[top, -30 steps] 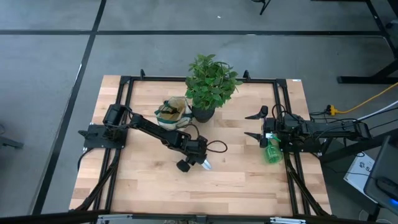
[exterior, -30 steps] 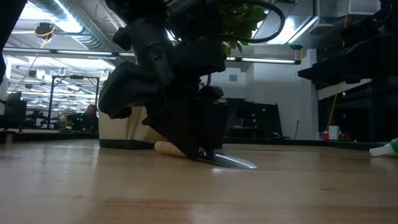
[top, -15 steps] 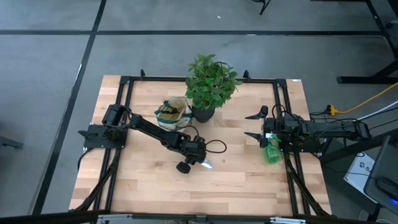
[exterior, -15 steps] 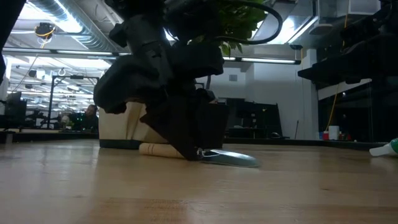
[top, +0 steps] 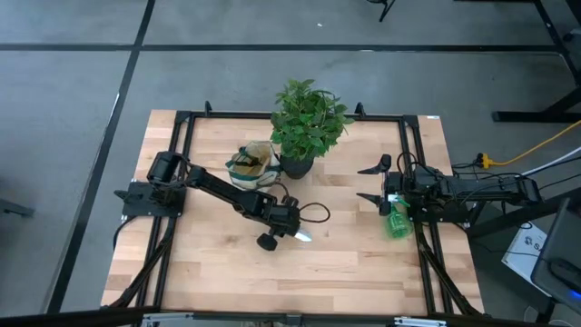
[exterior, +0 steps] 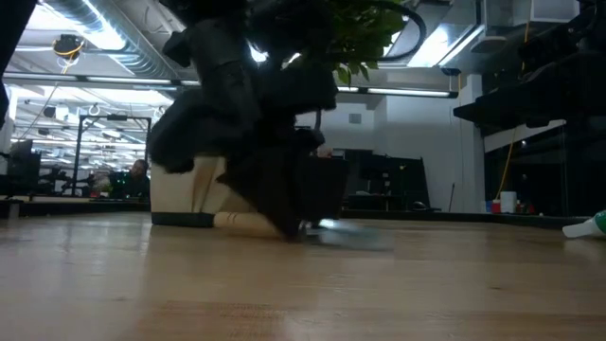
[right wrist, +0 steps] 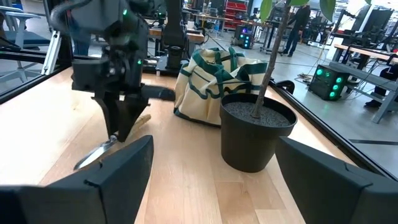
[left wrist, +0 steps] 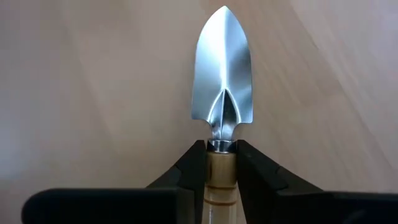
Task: Pick & Place Garden tools in Gardening bag
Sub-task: Put the brown trowel into the white bag
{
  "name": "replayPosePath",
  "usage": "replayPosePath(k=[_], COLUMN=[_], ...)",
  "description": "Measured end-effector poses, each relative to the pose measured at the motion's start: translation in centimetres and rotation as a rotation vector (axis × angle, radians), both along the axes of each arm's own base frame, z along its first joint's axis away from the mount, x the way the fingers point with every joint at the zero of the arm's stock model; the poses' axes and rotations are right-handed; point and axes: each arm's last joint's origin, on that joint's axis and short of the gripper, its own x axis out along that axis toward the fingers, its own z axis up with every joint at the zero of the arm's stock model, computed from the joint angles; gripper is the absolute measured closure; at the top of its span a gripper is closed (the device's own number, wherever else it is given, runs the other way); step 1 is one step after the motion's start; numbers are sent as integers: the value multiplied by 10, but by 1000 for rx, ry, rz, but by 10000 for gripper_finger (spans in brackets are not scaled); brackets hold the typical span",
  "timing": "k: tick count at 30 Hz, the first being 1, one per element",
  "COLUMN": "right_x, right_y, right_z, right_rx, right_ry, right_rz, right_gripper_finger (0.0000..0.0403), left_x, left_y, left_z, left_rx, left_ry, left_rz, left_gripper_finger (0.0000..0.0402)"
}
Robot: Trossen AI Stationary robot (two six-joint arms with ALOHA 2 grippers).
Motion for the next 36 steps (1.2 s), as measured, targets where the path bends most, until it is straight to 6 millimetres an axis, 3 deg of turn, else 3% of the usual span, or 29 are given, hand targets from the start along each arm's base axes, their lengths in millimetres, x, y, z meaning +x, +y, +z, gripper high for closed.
replayPosePath(k=[10, 16, 31, 36], right_x=[0, 0, 0, 0], right_y=[0, 0, 0, 0], right_z=[0, 0, 0, 0], right_rx=[0, 0, 0, 0], right_ry=[0, 0, 0, 0], right_rz=[1, 0, 0, -1], right_gripper_finger=[62, 62, 62, 62], left_x=[-6, -9, -7, -10], left_y=[-4, -3, -10, -9], left_z=[47, 63, 65, 50], left_rx=[-13, -20, -34, -74], left_ry=[-155, -207, -253, -351], left_rz=[-1, 2, 20, 24], left_gripper_finger=[341, 341, 341, 341])
